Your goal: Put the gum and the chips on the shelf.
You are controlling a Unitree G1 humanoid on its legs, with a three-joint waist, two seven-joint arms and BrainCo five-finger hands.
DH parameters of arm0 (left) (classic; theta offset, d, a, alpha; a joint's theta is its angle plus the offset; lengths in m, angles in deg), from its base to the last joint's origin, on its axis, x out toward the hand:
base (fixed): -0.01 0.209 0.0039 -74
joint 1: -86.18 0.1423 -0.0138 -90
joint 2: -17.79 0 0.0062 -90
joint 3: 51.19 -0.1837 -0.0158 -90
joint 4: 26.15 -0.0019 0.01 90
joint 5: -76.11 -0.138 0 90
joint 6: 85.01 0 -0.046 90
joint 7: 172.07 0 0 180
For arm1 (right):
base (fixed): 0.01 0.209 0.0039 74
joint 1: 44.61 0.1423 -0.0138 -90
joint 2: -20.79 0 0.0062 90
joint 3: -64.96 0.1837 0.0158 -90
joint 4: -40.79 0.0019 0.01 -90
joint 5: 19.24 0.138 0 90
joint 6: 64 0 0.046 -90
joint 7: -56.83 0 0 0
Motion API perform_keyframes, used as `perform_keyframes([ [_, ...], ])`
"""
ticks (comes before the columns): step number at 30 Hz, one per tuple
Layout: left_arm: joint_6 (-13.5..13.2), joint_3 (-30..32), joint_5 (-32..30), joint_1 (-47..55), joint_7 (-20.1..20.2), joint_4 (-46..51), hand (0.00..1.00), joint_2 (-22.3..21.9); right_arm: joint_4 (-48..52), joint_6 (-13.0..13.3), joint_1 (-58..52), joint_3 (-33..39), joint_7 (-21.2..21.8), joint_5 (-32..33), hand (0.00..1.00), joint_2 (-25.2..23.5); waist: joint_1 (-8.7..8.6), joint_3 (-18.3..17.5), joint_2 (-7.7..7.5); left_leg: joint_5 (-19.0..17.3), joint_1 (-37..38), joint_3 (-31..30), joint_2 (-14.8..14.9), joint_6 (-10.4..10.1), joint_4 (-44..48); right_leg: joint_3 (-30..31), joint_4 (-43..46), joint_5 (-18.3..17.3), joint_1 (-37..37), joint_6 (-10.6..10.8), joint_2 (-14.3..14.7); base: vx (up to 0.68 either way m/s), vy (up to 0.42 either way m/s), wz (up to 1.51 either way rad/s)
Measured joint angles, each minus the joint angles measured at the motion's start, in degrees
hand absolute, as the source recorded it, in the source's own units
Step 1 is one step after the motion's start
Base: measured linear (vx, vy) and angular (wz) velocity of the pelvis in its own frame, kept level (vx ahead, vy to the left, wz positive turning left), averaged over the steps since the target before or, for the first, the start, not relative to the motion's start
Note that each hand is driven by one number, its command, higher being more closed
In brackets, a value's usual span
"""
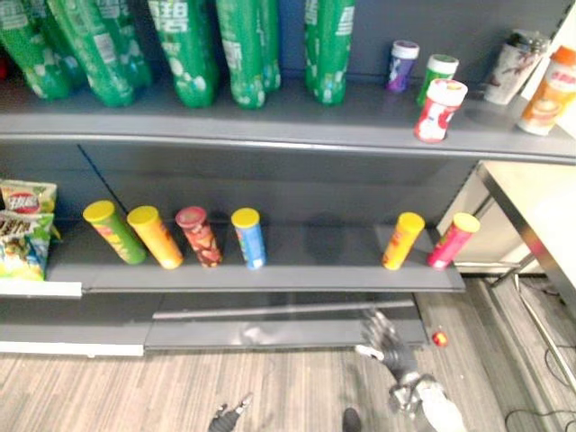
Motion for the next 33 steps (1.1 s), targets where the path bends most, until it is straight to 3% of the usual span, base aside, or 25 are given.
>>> perform_keyframes([
  [7, 0.08, 0.20, 0.71, 0.11, 1.15, -0.50, 0.00, -0.85, -26.24, -1.64, 2.38, 13.44, -3.79, 0.27, 0.00, -0.13, -0.22, 0.23, 1.83, -0.20, 2.08, 0.18, 0.04, 0.03, 0.15, -0.31, 0.23, -0.34, 2.01, 0.16, -0.04, 0.04, 0.005, 0.01],
  [9, 0.09, 0.13, 1.30, 0.16, 2.32, -0.49, 0.00, -0.92, -33.17, -1.97, 3.20, 18.50, -4.70, 0.33, 0.00, -0.15, -0.42, 0.37, 2.07, -1.66, 2.58, 0.30, 0.12, 0.17, 2.00, -0.18, 2.82, -1.88, 2.01, 0.28, -0.14, 0.03, 0.034, -0.01],
  [12, 0.01, 1.10, 2.49, 0.10, 2.92, -0.43, 0.00, -0.98, -38.86, -2.03, 3.10, 25.92, -6.36, 0.35, 0.00, -0.52, -1.25, 2.25, 1.75, -6.17, 2.06, 1.13, 0.45, 0.50, 9.36, 0.99, 10.17, -5.76, 1.04, 0.77, -0.68, -0.02, 0.034, -0.10],
  [15, 0.03, 2.57, 2.43, -0.01, 3.03, -0.40, 0.00, -1.37, -39.08, -2.00, 2.88, 29.58, -6.94, 0.79, 0.00, -2.16, -1.43, 2.74, 1.85, -8.79, 0.25, 4.23, 0.77, 1.06, 14.00, 3.62, 12.26, -5.91, -1.24, 1.41, -0.66, -0.05, 0.042, -0.52],
  [18, 0.02, 4.39, 2.31, -1.03, 2.91, -0.05, 0.00, -2.19, -36.34, -2.18, 1.60, 30.98, -7.24, 1.82, 0.00, -5.30, -1.40, 3.38, 2.07, -11.14, -3.42, 12.25, 3.04, 1.44, 19.26, 4.89, 10.76, -5.46, -4.98, 3.35, -1.01, -0.13, 0.071, -0.81],
  [19, -0.04, 4.87, 2.28, -0.74, 2.65, 0.91, 0.00, -2.93, -34.44, -2.18, 1.13, 32.33, -7.66, 2.60, 0.00, -6.55, -1.17, 3.51, 2.60, -11.78, -4.83, 15.85, 4.55, 2.06, 21.12, 2.72, 9.02, -6.32, -6.29, 4.56, -1.53, -0.11, 0.080, -1.15],
  [20, -0.05, 5.13, 2.25, -0.85, 2.47, 1.02, 0.00, -3.53, -33.83, -2.10, 1.37, 32.57, -8.15, 2.71, 0.00, -6.21, -1.18, 4.06, 4.24, -12.02, -4.83, 18.25, 6.29, 2.33, 21.88, -1.12, 8.94, -6.99, -6.83, 4.75, -1.91, -0.09, 0.107, -1.71],
  [21, -0.15, 5.74, 2.27, -0.98, 2.23, 1.29, 0.00, -3.83, -33.72, -2.12, 1.86, 33.09, -8.46, 2.75, 0.00, -6.21, -1.18, 5.04, 4.64, -12.16, -4.25, 22.54, 9.08, 2.40, 22.51, -11.14, 14.83, -8.07, -8.26, 0.23, -3.76, -0.03, 0.049, -1.32],
  [22, -0.18, 5.77, 2.26, -1.03, 2.16, 1.28, 0.00, -3.85, -33.72, -2.12, 1.86, 33.15, -8.52, 2.75, 0.00, -6.25, -1.21, 5.06, 4.61, -12.16, -4.17, 23.18, 9.59, 2.39, 22.56, -12.68, 15.97, -8.43, -8.27, -0.35, -4.14, 0.00, 0.054, -1.39],
  [23, -0.22, 5.79, 2.26, -1.21, 2.10, 1.51, 0.00, -3.80, -33.72, -2.12, 1.79, 33.14, -9.22, 2.70, 0.00, -6.81, -1.13, 5.08, 4.47, -11.92, -3.14, 25.97, 11.02, 1.86, 22.53, -18.23, 20.48, -9.40, -7.43, -1.85, -6.51, 0.06, 0.006, -1.18],
  [25, -0.35, 5.41, 2.25, -1.05, 2.17, 1.68, 0.00, -3.09, -34.28, -2.10, 1.61, 33.04, -9.44, 2.71, 0.00, -7.28, -0.95, 4.95, 3.28, -11.47, -1.78, 29.89, 11.70, 1.17, 22.13, -20.74, 22.63, -9.40, -4.42, -1.84, -9.54, 0.10, -0.098, -1.22],
  [26, -0.43, 3.96, 2.25, -1.24, 2.17, 1.69, 0.00, -2.54, -35.32, -2.14, 2.13, 33.15, -9.42, 2.67, 0.00, -7.15, -1.04, 4.87, 2.73, -10.93, -1.34, 32.10, 11.68, 0.33, 21.80, -20.91, 22.04, -9.02, -2.50, -1.29, -11.45, 0.09, -0.191, -1.08],
  [27, -0.43, 2.68, 2.27, -1.74, 2.30, 1.39, 0.00, -1.93, -36.40, -2.22, 3.04, 33.18, -9.43, 2.63, 0.00, -7.03, -0.99, 4.81, 2.36, -10.18, -1.42, 34.45, 11.68, -0.67, 21.74, -20.93, 18.56, -8.35, -1.24, 0.66, -11.93, 0.08, -0.251, -1.08],
  [28, -0.39, 2.49, 2.28, -2.24, 2.37, 0.79, 0.00, -1.85, -37.19, -2.24, 3.92, 33.11, -9.50, 2.62, 0.00, -6.42, -0.96, 4.79, 2.24, -9.39, -1.41, 35.35, 11.82, -0.95, 21.09, -22.22, 16.80, -8.36, -1.16, 0.63, -11.14, 0.02, -0.266, -1.04],
  [30, -0.26, 1.64, 2.39, -3.15, 2.60, -0.09, 0.00, -3.08, -39.59, -2.30, 6.32, 32.61, -10.51, 2.58, 0.00, -4.09, -1.40, 4.94, 4.68, -5.41, -0.21, 39.06, 11.83, -2.56, 17.10, -25.02, 13.41, -8.23, -1.96, 0.71, -8.66, 0.00, -0.263, -0.77],
  [33, -0.24, 1.60, 2.61, -3.29, 2.95, -0.49, 0.00, -3.84, -40.23, -2.32, 7.45, 31.64, -10.81, 2.58, 0.00, -3.04, -1.42, 4.74, 5.83, -1.38, 1.85, 39.87, 12.18, -3.56, 14.02, -23.34, 11.24, -8.22, -1.14, 0.66, -6.09, -0.01, -0.203, -0.41],
])
